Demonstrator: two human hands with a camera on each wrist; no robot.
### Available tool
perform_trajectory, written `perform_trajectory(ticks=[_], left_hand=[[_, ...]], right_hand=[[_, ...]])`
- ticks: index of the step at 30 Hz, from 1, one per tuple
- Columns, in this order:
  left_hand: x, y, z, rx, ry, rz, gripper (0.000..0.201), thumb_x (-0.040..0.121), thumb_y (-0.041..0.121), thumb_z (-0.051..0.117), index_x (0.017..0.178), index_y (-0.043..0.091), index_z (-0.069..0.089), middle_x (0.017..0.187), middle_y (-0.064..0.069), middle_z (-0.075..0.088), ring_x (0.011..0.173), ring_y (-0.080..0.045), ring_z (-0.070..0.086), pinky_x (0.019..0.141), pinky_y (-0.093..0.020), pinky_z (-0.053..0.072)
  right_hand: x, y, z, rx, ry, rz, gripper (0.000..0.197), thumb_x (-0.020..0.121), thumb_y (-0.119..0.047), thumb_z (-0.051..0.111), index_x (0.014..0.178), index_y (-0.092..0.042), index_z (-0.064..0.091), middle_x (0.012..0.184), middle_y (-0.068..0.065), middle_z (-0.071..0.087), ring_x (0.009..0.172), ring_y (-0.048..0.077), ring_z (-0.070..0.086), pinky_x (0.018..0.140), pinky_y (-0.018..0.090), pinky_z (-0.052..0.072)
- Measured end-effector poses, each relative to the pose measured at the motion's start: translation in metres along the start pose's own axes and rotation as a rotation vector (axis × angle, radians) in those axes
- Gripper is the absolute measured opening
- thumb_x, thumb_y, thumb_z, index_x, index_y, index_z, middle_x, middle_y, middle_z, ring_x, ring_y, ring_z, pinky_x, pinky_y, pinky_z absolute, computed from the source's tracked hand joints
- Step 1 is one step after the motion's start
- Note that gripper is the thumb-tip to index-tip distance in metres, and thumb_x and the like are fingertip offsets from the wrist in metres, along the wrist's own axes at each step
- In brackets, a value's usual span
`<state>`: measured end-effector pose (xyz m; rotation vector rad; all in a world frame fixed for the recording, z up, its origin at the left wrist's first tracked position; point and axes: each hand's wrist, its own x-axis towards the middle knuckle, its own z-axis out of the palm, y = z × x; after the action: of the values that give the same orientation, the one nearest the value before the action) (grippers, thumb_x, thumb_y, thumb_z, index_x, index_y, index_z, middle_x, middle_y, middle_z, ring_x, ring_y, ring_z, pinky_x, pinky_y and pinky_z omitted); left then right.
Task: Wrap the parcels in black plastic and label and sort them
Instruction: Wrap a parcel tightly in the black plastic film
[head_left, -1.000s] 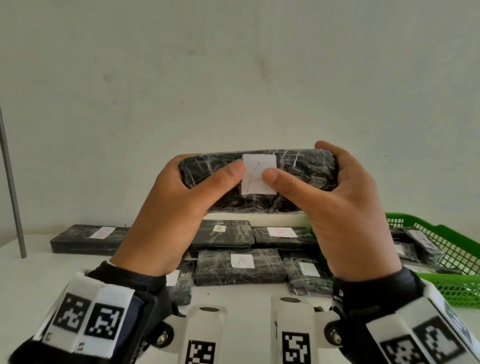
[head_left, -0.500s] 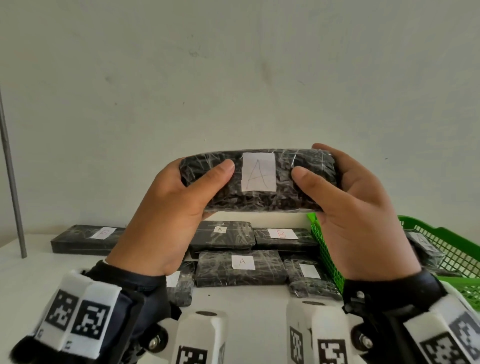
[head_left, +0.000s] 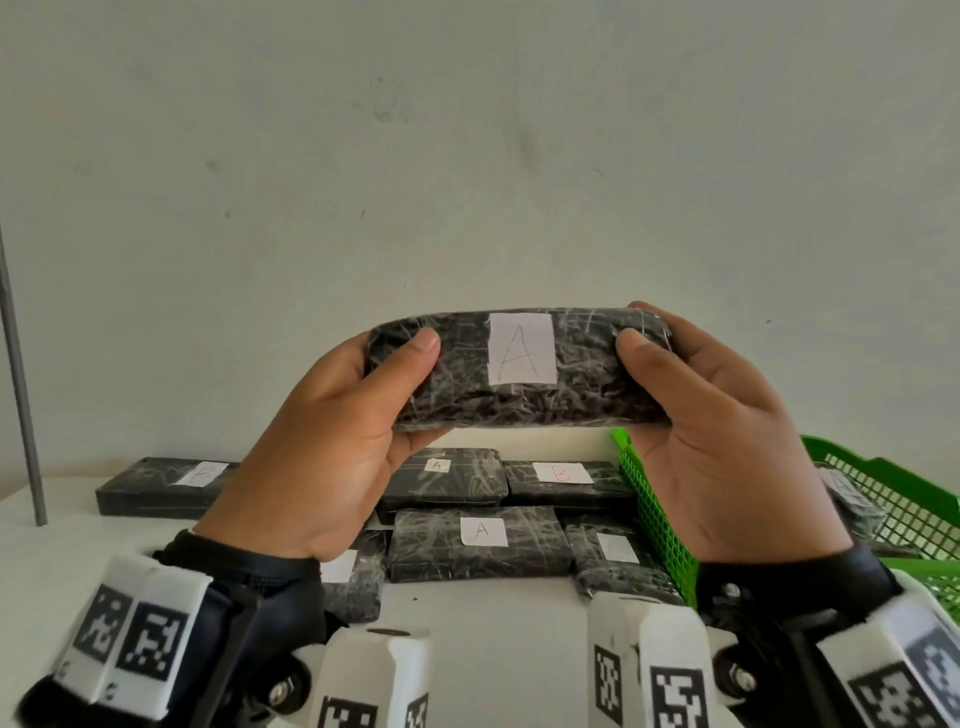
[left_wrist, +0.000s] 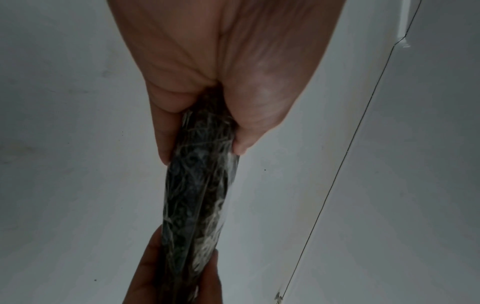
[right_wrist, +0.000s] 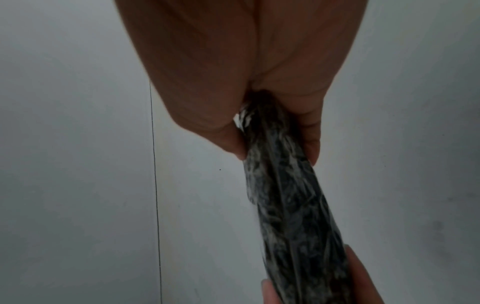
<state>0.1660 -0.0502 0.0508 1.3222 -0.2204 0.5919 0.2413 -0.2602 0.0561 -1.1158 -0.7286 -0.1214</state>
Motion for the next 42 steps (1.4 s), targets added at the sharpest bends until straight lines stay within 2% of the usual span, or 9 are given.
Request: perform_trajectory(ticks=[8, 14, 17, 20, 23, 28, 31, 38, 42], left_hand=[[-0.002, 0.001, 0.002, 0.081, -0.089, 0.029, 0.01, 0.066, 0.028, 0.074, 0.073, 0.026, 0.081, 0.089, 0.001, 0.081, 0.086, -0.01, 0.078, 0.073, -0.021, 0.062], [-0.003, -0.001, 0.009, 0.224, -0.068, 0.075, 0.033, 0.068, 0.037, 0.094, 0.097, 0.031, 0.08, 0.106, 0.0, 0.08, 0.104, -0.018, 0.076, 0.098, -0.041, 0.053], [-0.002, -0.001, 0.009, 0.191, -0.019, 0.052, 0.05, 0.072, 0.061, 0.079, 0.108, 0.027, 0.074, 0.112, -0.002, 0.078, 0.11, -0.021, 0.074, 0.104, -0.049, 0.049], [-0.001, -0.004, 0.008, 0.177, 0.085, 0.038, 0.064, 0.074, 0.078, 0.067, 0.112, 0.028, 0.074, 0.115, -0.006, 0.077, 0.113, -0.026, 0.071, 0.109, -0.056, 0.046], [0.0, -0.007, 0.011, 0.188, 0.188, 0.096, 0.042, 0.072, 0.066, 0.072, 0.101, 0.036, 0.075, 0.111, 0.002, 0.077, 0.112, -0.022, 0.071, 0.107, -0.052, 0.049], [-0.005, -0.011, 0.015, 0.346, 0.123, 0.074, 0.049, 0.081, 0.071, 0.069, 0.117, 0.038, 0.067, 0.108, 0.019, 0.072, 0.106, -0.003, 0.067, 0.096, -0.03, 0.047], [-0.004, -0.016, 0.02, 0.289, 0.08, -0.106, 0.066, 0.079, 0.079, 0.063, 0.119, 0.027, 0.071, 0.112, -0.001, 0.076, 0.113, -0.017, 0.071, 0.097, -0.04, 0.055], [-0.002, -0.015, 0.019, 0.175, 0.1, -0.06, 0.054, 0.078, 0.06, 0.071, 0.12, 0.026, 0.072, 0.115, 0.005, 0.078, 0.113, -0.017, 0.072, 0.107, -0.053, 0.048], [-0.008, -0.005, 0.025, 0.302, 0.168, 0.066, 0.064, 0.08, 0.075, 0.067, 0.113, 0.021, 0.069, 0.087, 0.007, 0.071, 0.086, -0.013, 0.068, 0.086, -0.038, 0.055]], right_hand=[[-0.002, 0.0, 0.004, -0.264, -0.054, -0.03, 0.066, 0.084, -0.035, 0.088, 0.137, -0.007, 0.059, 0.117, 0.007, 0.078, 0.114, 0.027, 0.074, 0.108, 0.053, 0.052], [-0.002, 0.001, 0.007, -0.333, -0.001, -0.033, 0.081, 0.074, -0.045, 0.09, 0.139, -0.011, 0.057, 0.115, 0.005, 0.079, 0.11, 0.027, 0.075, 0.104, 0.053, 0.054], [-0.004, 0.0, 0.01, -0.434, 0.067, -0.08, 0.099, 0.059, -0.062, 0.092, 0.142, -0.025, 0.053, 0.122, 0.0, 0.075, 0.116, 0.023, 0.072, 0.104, 0.047, 0.055], [-0.007, 0.0, 0.013, -0.536, 0.068, -0.121, 0.101, 0.06, -0.073, 0.085, 0.145, -0.033, 0.048, 0.132, -0.005, 0.069, 0.125, 0.018, 0.065, 0.107, 0.045, 0.053], [-0.008, 0.002, 0.017, -0.458, 0.086, -0.035, 0.101, 0.063, -0.087, 0.075, 0.145, -0.033, 0.051, 0.137, -0.003, 0.067, 0.129, 0.022, 0.063, 0.108, 0.052, 0.052], [-0.007, 0.001, 0.015, -0.444, 0.178, 0.001, 0.071, 0.07, -0.072, 0.079, 0.119, -0.023, 0.066, 0.104, 0.004, 0.08, 0.097, 0.027, 0.078, 0.09, 0.053, 0.061], [-0.009, -0.003, 0.017, -0.449, 0.234, -0.037, 0.078, 0.065, -0.072, 0.08, 0.124, -0.025, 0.06, 0.104, 0.005, 0.078, 0.097, 0.027, 0.077, 0.087, 0.052, 0.062], [-0.013, -0.009, 0.03, -0.535, 0.26, -0.071, 0.063, 0.074, -0.055, 0.081, 0.123, -0.027, 0.051, 0.088, -0.007, 0.067, 0.07, -0.004, 0.062, 0.063, 0.013, 0.051], [-0.016, -0.013, 0.037, -0.569, 0.248, -0.048, 0.073, 0.071, -0.063, 0.082, 0.123, -0.022, 0.05, 0.084, -0.011, 0.063, 0.068, -0.016, 0.057, 0.059, 0.005, 0.045]])
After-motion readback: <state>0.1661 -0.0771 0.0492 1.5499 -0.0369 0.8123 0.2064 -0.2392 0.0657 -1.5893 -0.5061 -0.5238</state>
